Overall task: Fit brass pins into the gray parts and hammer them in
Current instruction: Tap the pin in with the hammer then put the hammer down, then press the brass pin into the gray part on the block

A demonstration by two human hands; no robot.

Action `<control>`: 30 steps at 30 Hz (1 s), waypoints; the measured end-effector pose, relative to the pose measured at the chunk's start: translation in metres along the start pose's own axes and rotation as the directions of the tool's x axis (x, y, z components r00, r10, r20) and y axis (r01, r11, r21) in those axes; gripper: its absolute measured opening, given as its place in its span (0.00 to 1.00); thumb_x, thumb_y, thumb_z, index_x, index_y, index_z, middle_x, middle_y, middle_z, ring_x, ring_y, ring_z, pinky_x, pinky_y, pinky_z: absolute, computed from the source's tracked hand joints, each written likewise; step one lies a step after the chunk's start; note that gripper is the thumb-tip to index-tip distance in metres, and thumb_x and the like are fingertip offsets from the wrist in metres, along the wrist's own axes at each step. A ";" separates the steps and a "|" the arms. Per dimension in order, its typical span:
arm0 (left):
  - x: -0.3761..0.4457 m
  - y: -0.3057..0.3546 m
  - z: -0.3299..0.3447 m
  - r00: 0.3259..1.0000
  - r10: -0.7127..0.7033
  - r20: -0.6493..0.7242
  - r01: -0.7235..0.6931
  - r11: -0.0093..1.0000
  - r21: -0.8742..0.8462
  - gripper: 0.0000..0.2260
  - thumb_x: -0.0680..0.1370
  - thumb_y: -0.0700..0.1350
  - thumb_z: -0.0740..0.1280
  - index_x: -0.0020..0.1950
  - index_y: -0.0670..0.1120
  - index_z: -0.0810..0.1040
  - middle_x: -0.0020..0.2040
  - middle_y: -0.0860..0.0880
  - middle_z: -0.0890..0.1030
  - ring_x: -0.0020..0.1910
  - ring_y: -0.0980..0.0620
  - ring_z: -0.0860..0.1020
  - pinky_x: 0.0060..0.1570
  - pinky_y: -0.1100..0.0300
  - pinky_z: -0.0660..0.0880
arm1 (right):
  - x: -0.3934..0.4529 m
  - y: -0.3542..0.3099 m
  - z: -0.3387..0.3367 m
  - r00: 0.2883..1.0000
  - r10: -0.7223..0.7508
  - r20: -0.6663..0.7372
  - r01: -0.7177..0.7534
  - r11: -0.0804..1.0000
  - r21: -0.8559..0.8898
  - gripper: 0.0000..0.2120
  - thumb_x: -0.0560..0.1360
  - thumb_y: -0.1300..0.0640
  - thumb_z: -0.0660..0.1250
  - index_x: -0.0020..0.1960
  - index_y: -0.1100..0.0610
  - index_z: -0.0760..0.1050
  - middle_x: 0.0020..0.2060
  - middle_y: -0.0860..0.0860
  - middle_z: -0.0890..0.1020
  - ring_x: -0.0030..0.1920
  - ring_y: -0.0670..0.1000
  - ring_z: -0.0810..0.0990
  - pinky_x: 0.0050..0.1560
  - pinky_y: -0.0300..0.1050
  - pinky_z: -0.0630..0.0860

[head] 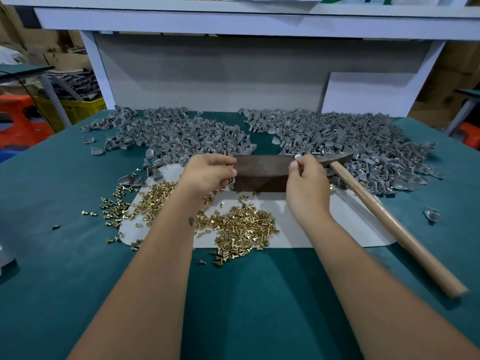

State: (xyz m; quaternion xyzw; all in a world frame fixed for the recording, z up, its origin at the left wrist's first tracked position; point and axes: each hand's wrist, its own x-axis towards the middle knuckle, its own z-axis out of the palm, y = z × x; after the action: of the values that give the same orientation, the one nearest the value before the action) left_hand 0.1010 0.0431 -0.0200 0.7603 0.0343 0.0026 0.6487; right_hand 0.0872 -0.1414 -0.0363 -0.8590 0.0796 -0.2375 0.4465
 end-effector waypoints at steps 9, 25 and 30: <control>0.005 0.002 -0.021 0.990 -0.095 -0.100 0.076 0.981 -0.178 0.06 0.72 0.32 0.72 0.45 0.41 0.82 0.47 0.41 0.84 0.35 0.54 0.80 0.33 0.68 0.78 | 0.001 0.001 0.000 0.996 -0.037 -0.084 0.028 0.994 -0.107 0.08 0.81 0.52 0.56 0.48 0.52 0.70 0.44 0.49 0.75 0.39 0.46 0.71 0.33 0.44 0.61; -0.006 -0.002 0.038 0.900 0.402 -0.168 -0.384 0.914 0.131 0.10 0.77 0.38 0.71 0.49 0.54 0.82 0.38 0.62 0.82 0.41 0.67 0.80 0.38 0.71 0.76 | -0.005 -0.007 0.002 0.976 -0.205 -0.071 0.207 0.978 0.025 0.10 0.70 0.66 0.65 0.43 0.52 0.77 0.41 0.45 0.76 0.50 0.51 0.75 0.48 0.43 0.72; -0.002 -0.006 0.031 0.924 0.359 -0.129 -0.345 0.931 0.116 0.14 0.80 0.37 0.67 0.50 0.58 0.80 0.47 0.53 0.83 0.47 0.58 0.82 0.48 0.57 0.81 | -0.005 -0.007 0.004 0.963 -0.263 -0.061 0.262 0.965 -0.022 0.12 0.76 0.64 0.64 0.56 0.55 0.80 0.49 0.48 0.78 0.56 0.51 0.72 0.56 0.43 0.70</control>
State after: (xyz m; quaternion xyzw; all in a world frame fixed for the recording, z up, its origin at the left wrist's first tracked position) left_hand 0.1001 0.0136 -0.0304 0.7807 -0.0548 0.1738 0.5978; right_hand 0.0841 -0.1329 -0.0343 -0.8571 -0.0193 -0.3210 0.4024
